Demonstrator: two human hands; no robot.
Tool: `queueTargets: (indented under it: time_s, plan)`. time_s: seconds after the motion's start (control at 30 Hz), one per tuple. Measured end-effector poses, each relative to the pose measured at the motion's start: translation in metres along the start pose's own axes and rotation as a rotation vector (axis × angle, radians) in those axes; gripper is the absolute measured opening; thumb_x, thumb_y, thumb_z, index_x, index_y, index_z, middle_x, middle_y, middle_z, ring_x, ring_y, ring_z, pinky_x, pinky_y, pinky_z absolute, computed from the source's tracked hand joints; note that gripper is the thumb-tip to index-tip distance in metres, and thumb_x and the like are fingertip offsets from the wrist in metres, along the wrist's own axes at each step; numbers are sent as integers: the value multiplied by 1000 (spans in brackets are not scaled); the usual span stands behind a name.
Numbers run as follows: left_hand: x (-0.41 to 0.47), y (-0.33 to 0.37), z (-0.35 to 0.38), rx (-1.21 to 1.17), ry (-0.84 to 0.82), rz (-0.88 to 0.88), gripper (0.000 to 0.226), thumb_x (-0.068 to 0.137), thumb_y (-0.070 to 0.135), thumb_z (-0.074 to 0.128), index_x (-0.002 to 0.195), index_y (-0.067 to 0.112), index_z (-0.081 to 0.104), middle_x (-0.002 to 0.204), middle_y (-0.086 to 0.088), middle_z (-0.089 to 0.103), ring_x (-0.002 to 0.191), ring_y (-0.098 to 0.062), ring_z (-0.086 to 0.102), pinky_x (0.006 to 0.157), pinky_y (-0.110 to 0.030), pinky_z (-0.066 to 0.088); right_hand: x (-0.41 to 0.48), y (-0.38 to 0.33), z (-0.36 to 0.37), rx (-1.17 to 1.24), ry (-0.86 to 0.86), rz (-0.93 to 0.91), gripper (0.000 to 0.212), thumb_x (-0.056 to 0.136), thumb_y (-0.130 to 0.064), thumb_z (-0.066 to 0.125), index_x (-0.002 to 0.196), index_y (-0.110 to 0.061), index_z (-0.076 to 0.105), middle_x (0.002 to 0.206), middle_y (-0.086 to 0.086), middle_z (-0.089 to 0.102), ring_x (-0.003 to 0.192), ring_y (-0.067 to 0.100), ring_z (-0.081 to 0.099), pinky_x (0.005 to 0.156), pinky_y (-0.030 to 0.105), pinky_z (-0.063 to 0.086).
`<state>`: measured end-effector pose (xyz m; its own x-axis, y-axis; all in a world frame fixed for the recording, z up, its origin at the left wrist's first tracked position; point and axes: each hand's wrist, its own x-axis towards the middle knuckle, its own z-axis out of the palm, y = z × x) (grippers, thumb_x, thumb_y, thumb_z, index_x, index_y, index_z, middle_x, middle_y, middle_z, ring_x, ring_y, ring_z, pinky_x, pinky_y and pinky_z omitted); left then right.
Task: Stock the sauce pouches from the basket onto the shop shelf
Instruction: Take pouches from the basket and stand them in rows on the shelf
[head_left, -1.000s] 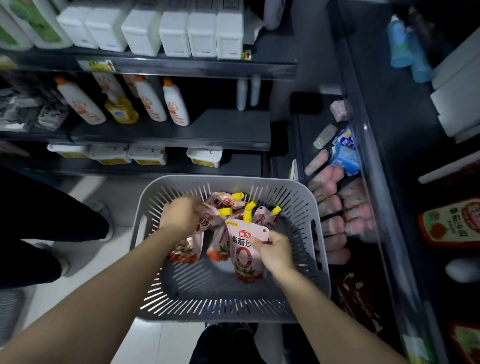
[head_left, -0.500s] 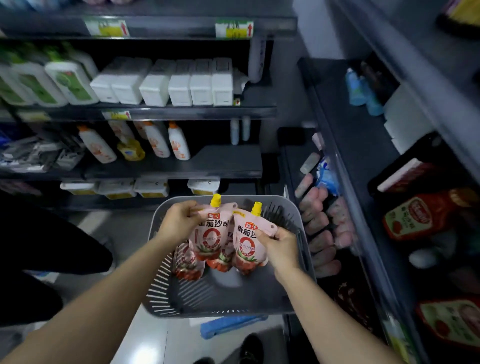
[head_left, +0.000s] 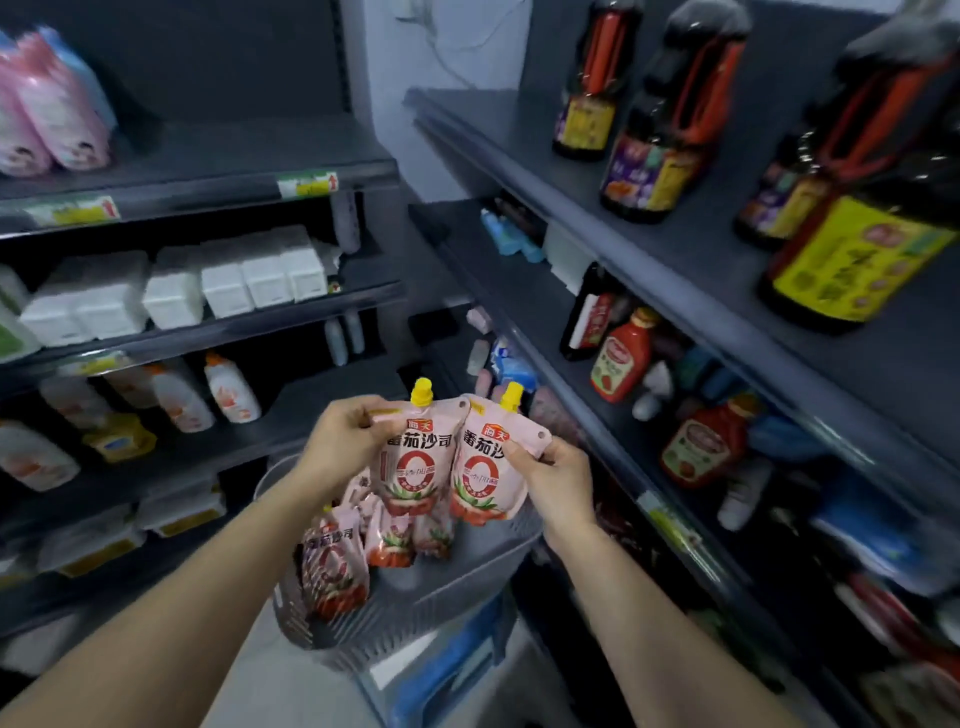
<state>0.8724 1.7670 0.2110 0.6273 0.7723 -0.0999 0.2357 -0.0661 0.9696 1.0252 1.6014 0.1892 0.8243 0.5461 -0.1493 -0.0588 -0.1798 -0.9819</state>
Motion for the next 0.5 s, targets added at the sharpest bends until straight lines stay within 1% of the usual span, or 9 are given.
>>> queueTargets:
  time_s: [0.07, 0.1, 0.17, 0.2, 0.27, 0.33, 0.4, 0.47, 0.5]
  plan:
    - [-4, 20, 11, -21, -85, 37, 31, 87, 3, 65, 79, 30, 77, 82, -9, 74, 80, -27, 68, 82, -53, 53, -17, -15, -23, 32, 42, -12, 13, 80, -11, 74, 76, -23, 74, 83, 0, 76, 79, 17, 72, 71, 33, 58]
    - [-7, 30, 18, -32, -124, 50, 28, 87, 3, 65, 81, 28, 77, 85, -12, 75, 82, -30, 68, 83, -54, 52, -25, -22, -36, 48, 69, -16, 15, 81, -7, 73, 75, -21, 72, 81, 0, 75, 75, 15, 71, 65, 30, 57]
    - [-13, 49, 35, -39, -186, 89, 27, 87, 2, 64, 81, 25, 77, 84, -9, 75, 80, -28, 69, 81, -48, 54, -42, -37, -61, 70, 127, -50, 17, 82, -3, 71, 70, -15, 68, 73, -1, 73, 67, 13, 69, 57, 26, 55]
    - [-16, 59, 46, -40, -214, 113, 26, 88, 1, 63, 83, 24, 76, 83, -7, 75, 79, -23, 69, 80, -43, 55, -50, -43, -75, 71, 159, -69, 14, 83, -4, 71, 72, -12, 68, 74, 2, 73, 68, 16, 69, 59, 29, 57]
    - [-26, 76, 68, -55, -279, 159, 22, 88, -2, 62, 90, 17, 73, 79, -1, 75, 76, -16, 68, 73, -29, 56, -67, -53, -101, 65, 216, -91, 1, 83, -6, 71, 82, -5, 71, 84, 10, 74, 79, 25, 72, 70, 40, 61]
    - [-37, 93, 92, -80, -339, 192, 20, 87, -5, 61, 96, 10, 71, 73, 5, 74, 73, -14, 67, 65, -19, 55, -84, -57, -128, 58, 291, -105, 10, 82, -9, 72, 84, 1, 71, 86, 16, 74, 84, 32, 72, 75, 48, 60]
    - [-51, 109, 116, -93, -391, 217, 20, 87, -7, 59, 100, 5, 69, 66, 7, 73, 68, -10, 66, 59, -16, 54, -102, -62, -156, 83, 348, -114, 18, 81, -12, 74, 82, 5, 68, 86, 19, 74, 84, 36, 71, 75, 54, 59]
    - [-69, 126, 140, -106, -443, 246, 22, 87, -9, 58, 103, 3, 67, 64, 8, 72, 59, -2, 66, 55, -14, 53, -124, -67, -185, 99, 409, -126, 20, 80, -11, 75, 84, 7, 67, 88, 20, 73, 85, 37, 71, 76, 53, 59]
    - [-79, 134, 153, -110, -468, 263, 23, 86, -9, 58, 104, 3, 67, 66, 6, 74, 58, -1, 66, 55, -14, 53, -136, -69, -200, 100, 438, -137, 19, 81, -11, 75, 84, 6, 69, 88, 20, 74, 85, 36, 71, 76, 52, 59]
